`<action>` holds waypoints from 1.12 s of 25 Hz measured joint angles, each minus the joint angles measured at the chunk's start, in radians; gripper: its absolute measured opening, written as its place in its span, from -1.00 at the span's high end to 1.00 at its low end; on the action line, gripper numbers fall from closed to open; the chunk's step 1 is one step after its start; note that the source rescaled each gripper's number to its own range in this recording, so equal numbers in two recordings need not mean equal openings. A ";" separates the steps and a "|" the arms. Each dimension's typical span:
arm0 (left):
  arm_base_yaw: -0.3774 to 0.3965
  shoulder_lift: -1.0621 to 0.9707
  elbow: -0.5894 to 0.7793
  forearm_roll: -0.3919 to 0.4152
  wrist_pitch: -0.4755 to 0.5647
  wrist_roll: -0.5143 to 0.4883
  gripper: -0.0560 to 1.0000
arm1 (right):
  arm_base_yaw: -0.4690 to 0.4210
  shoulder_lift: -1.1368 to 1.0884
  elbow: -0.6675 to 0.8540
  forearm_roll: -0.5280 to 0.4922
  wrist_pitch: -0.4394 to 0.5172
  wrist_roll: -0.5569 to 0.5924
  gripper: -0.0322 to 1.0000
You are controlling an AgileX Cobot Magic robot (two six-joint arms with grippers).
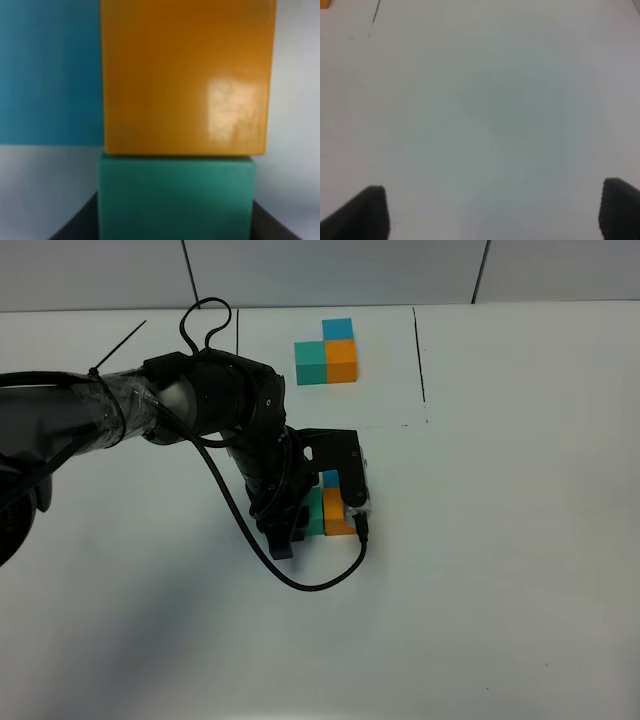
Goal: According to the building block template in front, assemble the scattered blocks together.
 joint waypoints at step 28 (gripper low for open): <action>0.000 -0.034 0.000 -0.002 -0.021 0.016 -1.00 | 0.000 0.000 0.000 0.000 0.000 0.000 -0.46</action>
